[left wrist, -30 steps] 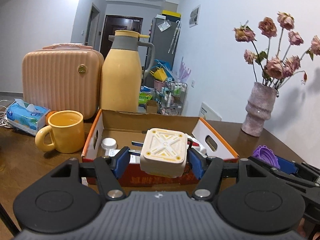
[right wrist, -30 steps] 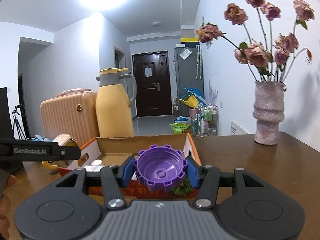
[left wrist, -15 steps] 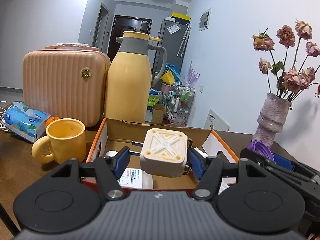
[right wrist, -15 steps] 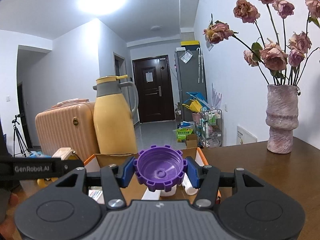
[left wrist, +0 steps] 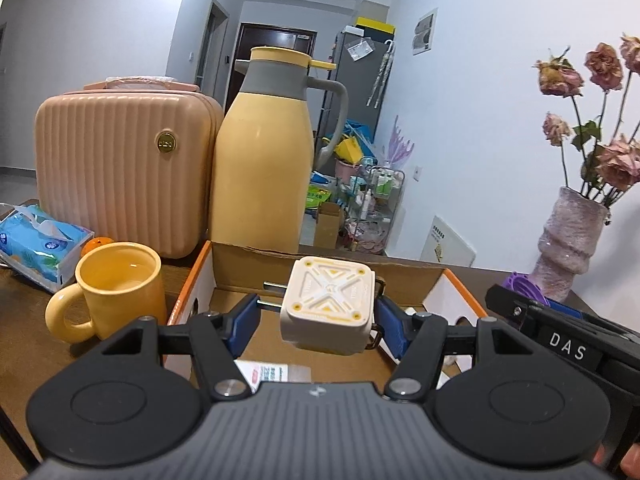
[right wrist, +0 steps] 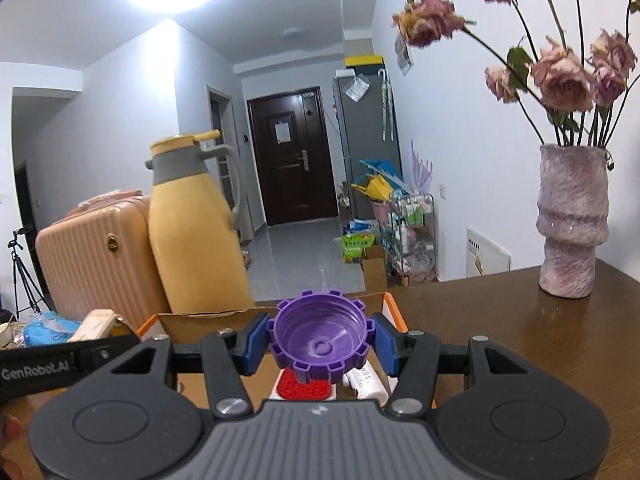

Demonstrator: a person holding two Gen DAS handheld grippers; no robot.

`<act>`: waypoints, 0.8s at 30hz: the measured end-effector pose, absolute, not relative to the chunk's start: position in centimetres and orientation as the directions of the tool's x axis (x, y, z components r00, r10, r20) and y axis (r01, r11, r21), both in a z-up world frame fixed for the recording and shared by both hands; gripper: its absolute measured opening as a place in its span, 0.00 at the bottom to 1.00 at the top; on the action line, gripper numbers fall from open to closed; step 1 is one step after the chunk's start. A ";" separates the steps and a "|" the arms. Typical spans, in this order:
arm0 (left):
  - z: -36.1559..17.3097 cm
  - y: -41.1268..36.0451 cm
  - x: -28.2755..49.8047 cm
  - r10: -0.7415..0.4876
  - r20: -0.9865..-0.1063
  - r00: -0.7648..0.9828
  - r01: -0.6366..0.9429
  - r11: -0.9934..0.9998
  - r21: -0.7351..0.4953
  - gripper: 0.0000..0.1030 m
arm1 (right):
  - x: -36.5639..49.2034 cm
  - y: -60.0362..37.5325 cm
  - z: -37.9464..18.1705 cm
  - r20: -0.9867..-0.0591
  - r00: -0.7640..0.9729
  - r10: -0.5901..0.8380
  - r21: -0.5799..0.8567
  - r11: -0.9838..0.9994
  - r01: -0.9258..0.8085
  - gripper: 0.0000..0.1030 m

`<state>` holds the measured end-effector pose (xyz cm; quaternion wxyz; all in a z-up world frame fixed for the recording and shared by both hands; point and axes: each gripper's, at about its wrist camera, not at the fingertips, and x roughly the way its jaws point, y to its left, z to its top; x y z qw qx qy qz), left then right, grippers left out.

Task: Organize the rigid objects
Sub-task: 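Open the left tool to drop the adapter while the right tool releases the purple cap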

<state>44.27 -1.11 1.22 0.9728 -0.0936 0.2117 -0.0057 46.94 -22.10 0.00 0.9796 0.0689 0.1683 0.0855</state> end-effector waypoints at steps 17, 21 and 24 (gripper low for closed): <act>-0.6 -0.7 49.4 0.008 -0.498 0.867 -0.074 0.991 -0.113 0.62 | 52.7 -21.0 -2.3 -0.474 0.863 0.171 0.120 0.984 -0.129 0.52; -1.6 -0.7 50.1 0.025 -0.524 0.851 -0.083 0.993 -0.088 0.62 | 53.1 -21.2 -3.1 -0.490 0.852 0.185 0.129 0.982 -0.139 0.52; -1.9 -0.7 50.3 0.020 -0.538 0.843 -0.079 0.993 -0.087 0.63 | 53.0 -21.0 -3.4 -0.498 0.848 0.181 0.120 0.983 -0.140 0.52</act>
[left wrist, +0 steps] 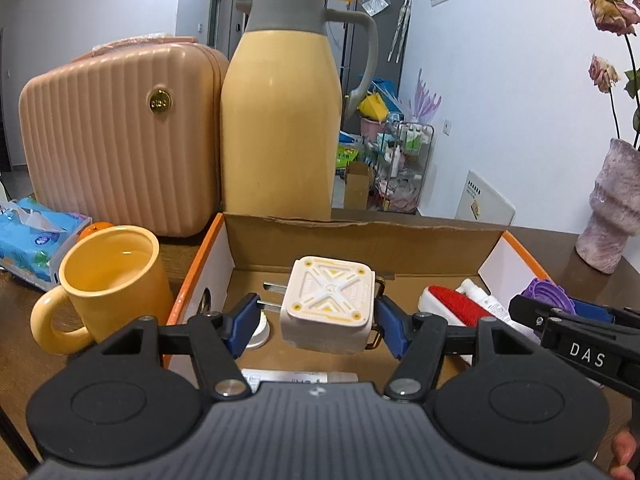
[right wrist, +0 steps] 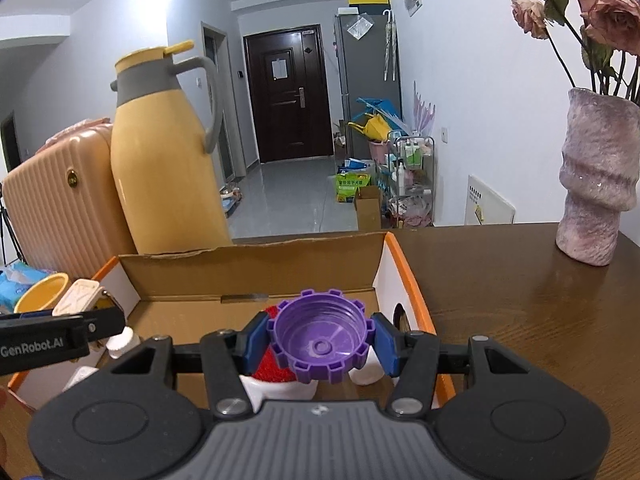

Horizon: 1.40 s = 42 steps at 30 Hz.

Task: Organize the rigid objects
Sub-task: 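Open the left tool to drop the adapter while the right tool releases the purple cap, then withdraw both tools from the box toward the items on the table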

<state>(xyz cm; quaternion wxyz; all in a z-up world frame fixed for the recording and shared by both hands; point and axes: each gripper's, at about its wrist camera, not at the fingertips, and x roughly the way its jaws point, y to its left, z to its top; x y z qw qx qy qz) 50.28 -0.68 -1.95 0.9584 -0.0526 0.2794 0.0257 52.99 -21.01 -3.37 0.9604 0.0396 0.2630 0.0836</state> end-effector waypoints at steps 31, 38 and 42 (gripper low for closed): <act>-0.1 0.1 48.2 0.074 -0.478 0.875 -0.123 0.990 -0.072 1.00 | 49.8 -21.9 -1.2 -0.438 0.890 0.126 0.065 0.992 -0.108 0.99; 0.4 0.1 46.3 0.066 -0.463 0.884 -0.113 0.991 -0.073 1.00 | 47.5 -22.8 -0.7 -0.398 0.906 0.141 0.081 0.990 -0.119 1.00; 0.5 0.0 45.2 0.064 -0.458 0.887 -0.109 0.991 -0.073 1.00 | 46.1 -23.0 -0.7 -0.394 0.909 0.136 0.083 0.990 -0.113 1.00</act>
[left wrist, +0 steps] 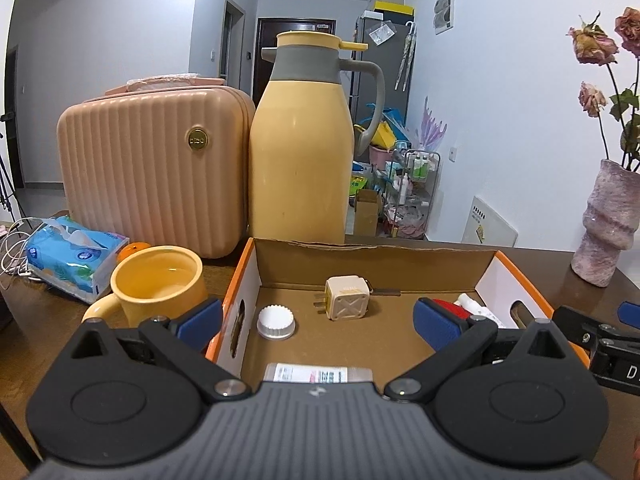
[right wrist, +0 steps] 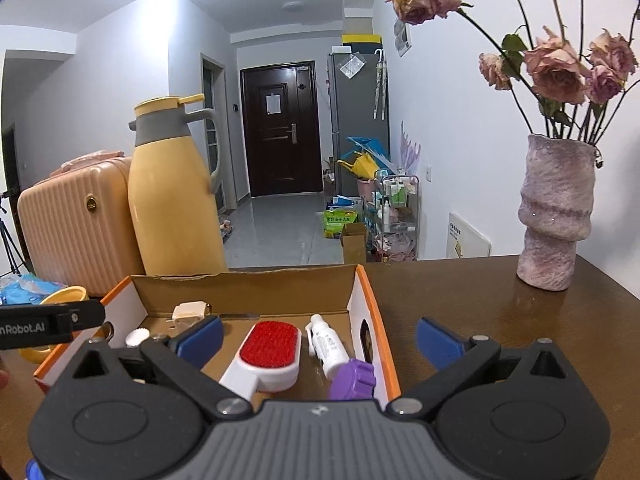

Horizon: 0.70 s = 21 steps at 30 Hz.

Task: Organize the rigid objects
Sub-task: 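Withdraw both tools from the box toward the items on the table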

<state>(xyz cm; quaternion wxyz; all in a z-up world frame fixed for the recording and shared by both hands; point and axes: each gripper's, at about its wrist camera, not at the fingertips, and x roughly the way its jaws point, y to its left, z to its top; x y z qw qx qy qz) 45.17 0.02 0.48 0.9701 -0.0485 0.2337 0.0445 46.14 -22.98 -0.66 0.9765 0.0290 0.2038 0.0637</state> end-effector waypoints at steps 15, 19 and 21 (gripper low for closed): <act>1.0 -0.6 39.9 0.049 -0.437 0.898 -0.089 0.994 -0.070 1.00 | 40.4 -23.6 -0.1 -0.354 0.923 0.150 0.088 0.988 -0.126 1.00; 1.0 -0.8 38.5 0.040 -0.436 0.899 -0.077 0.995 -0.066 1.00 | 38.6 -23.8 0.1 -0.341 0.927 0.153 0.086 0.988 -0.132 1.00; 1.0 -1.0 37.8 0.033 -0.439 0.898 -0.069 0.995 -0.066 1.00 | 37.7 -23.9 0.0 -0.338 0.928 0.159 0.086 0.987 -0.138 1.00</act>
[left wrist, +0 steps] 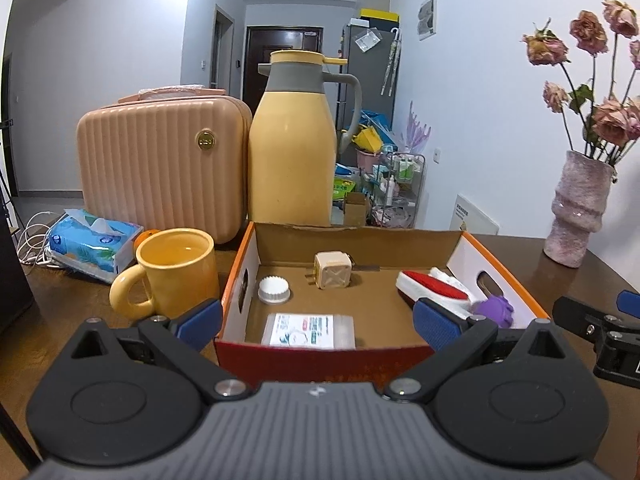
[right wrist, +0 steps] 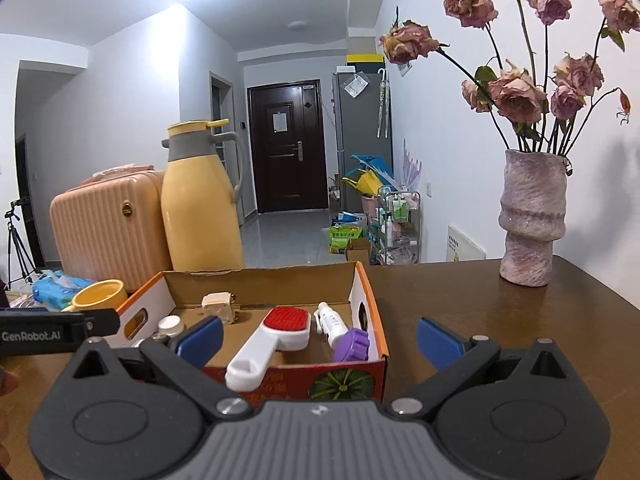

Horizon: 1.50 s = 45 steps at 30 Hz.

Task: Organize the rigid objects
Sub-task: 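Withdraw both tools from the box toward the items on the table, then lower the right tool onto the blue cap and close on it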

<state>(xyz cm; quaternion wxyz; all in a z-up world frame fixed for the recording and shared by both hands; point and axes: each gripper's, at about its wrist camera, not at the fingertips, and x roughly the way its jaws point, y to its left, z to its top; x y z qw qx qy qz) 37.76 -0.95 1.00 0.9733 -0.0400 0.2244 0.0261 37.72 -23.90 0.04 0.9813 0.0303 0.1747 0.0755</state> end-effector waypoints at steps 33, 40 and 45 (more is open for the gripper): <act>-2.4 -0.8 29.5 -0.027 -0.490 0.871 -0.004 0.998 -0.061 1.00 | 29.9 -26.6 -4.9 -0.466 0.873 0.140 -0.016 0.986 -0.167 1.00; -3.1 -0.5 29.7 -0.027 -0.511 0.859 -0.002 0.998 -0.057 1.00 | 31.5 -26.7 -5.8 -0.502 0.853 0.143 -0.007 0.985 -0.170 1.00; -3.3 -0.4 30.0 -0.026 -0.520 0.854 -0.006 0.998 -0.060 1.00 | 33.7 -26.7 -6.9 -0.548 0.827 0.122 -0.024 0.987 -0.162 0.93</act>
